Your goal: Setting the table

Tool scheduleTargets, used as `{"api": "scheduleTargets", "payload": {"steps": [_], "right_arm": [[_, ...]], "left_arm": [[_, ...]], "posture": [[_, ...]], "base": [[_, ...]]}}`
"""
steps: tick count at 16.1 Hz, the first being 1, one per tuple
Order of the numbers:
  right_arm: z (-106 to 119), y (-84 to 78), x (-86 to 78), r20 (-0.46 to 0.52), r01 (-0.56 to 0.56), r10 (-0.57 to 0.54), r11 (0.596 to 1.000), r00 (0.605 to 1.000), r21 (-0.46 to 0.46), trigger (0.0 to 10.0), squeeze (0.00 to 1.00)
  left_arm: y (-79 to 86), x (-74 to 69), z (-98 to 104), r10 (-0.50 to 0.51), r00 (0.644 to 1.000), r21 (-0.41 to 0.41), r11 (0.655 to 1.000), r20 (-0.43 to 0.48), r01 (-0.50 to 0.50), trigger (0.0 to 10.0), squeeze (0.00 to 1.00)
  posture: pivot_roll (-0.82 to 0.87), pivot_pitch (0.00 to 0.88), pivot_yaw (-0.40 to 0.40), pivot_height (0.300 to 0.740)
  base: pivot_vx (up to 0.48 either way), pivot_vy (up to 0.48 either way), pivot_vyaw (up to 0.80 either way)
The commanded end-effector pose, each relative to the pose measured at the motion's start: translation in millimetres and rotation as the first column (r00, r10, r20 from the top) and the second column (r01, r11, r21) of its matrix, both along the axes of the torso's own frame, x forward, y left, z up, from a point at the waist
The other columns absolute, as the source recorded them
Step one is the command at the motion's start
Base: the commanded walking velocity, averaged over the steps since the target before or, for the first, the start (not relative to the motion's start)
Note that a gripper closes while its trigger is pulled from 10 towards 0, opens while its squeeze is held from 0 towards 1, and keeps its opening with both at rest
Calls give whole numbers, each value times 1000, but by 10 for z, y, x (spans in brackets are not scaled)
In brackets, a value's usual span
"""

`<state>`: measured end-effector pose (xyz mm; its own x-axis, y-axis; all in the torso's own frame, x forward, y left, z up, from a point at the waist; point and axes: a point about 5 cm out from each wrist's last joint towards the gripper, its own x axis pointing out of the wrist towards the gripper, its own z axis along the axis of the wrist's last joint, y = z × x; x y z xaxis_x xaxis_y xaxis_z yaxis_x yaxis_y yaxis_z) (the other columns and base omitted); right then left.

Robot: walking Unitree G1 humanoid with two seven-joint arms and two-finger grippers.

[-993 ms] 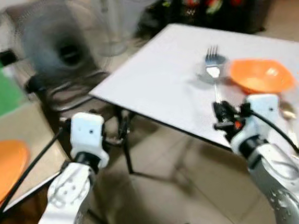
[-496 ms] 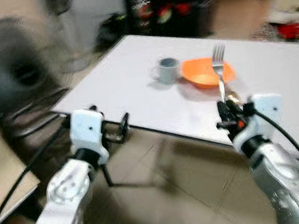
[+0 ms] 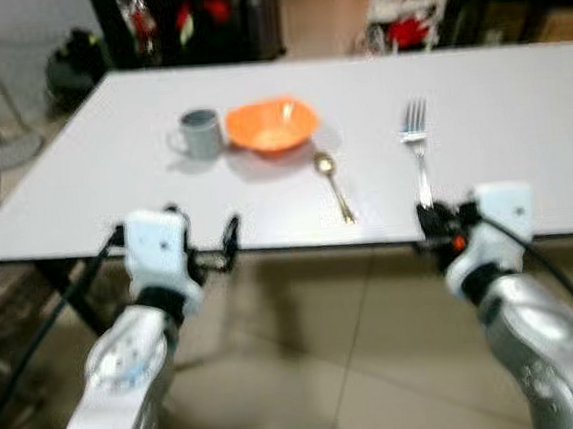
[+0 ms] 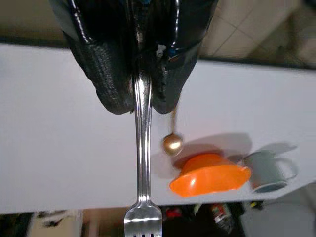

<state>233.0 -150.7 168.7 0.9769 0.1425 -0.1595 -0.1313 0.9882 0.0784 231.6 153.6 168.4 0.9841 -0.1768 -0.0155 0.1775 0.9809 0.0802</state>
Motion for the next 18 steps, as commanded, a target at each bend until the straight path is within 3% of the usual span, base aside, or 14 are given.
{"api": "scheduleTargets", "payload": {"steps": [1, 8, 18], "right_arm": [[32, 52, 17, 4, -32, 32, 999, 999, -5, 10000, 0], [-101, 135, 149, -114, -126, 118, 990, 986, -63, 10000, 0], [-226, 212, 274, -158, -171, 160, 984, 974, -55, 10000, 0]], "left_arm": [[45, -16, 20, 12, 1000, 5, 1000, 6, -12, 10000, 0], [69, -107, -4, 5, 1000, -7, 1000, -9, -5, 10000, 0], [103, -154, -39, -14, 1000, 11, 1000, -24, 14, 10000, 0]], "posture": [[-64, 29, 25, 740], [-37, 27, 14, 740], [-19, 0, 6, 740]], "base": [[0, 0, 0], [258, 0, 0], [340, 0, 0]]}}
